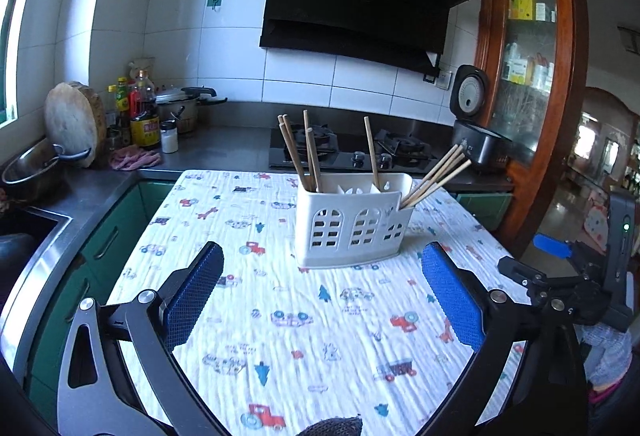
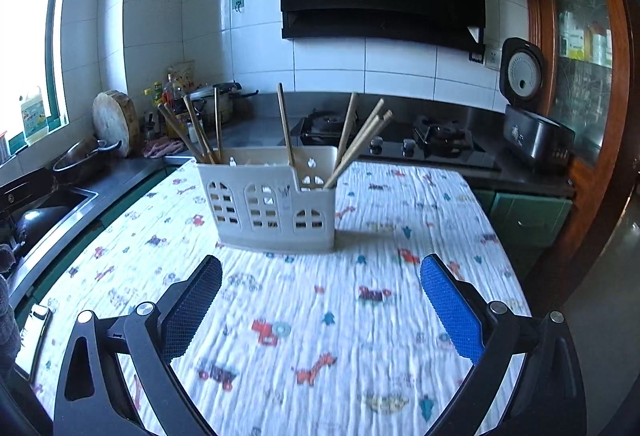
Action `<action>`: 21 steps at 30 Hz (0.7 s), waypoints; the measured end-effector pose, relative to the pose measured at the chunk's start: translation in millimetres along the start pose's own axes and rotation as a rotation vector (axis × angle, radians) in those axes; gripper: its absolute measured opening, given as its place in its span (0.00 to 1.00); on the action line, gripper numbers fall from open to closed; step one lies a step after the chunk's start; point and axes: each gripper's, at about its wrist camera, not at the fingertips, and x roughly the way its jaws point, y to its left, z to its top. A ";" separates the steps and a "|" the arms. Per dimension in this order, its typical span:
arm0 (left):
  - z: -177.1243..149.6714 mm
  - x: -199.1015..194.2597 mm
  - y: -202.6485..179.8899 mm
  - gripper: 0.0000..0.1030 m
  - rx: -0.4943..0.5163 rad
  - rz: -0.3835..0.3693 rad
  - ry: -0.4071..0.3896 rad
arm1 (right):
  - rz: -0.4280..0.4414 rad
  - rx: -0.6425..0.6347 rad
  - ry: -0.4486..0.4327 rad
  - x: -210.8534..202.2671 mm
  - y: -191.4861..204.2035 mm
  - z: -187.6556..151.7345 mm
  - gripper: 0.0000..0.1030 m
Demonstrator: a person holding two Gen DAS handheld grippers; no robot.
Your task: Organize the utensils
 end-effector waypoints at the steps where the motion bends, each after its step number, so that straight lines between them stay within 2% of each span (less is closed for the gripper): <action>1: -3.6 -4.4 -2.4 0.95 0.008 0.012 -0.002 | 0.003 0.003 0.004 -3.6 0.7 -4.0 0.93; 5: -15.5 -20.1 -9.7 0.95 0.031 0.051 -0.012 | 0.019 0.025 0.021 -16.6 0.8 -17.6 0.93; 10: -30.0 -36.0 -9.4 0.95 -0.001 0.052 -0.009 | 0.040 0.075 0.045 -29.7 -2.2 -35.4 0.93; 13: -37.8 -40.1 -10.6 0.95 0.014 0.075 -0.003 | 0.050 0.103 0.060 -35.4 -3.7 -45.4 0.93; 21: -54.9 -40.9 -19.1 0.95 0.025 0.060 0.035 | 0.021 0.085 0.087 -43.0 -3.2 -63.8 0.93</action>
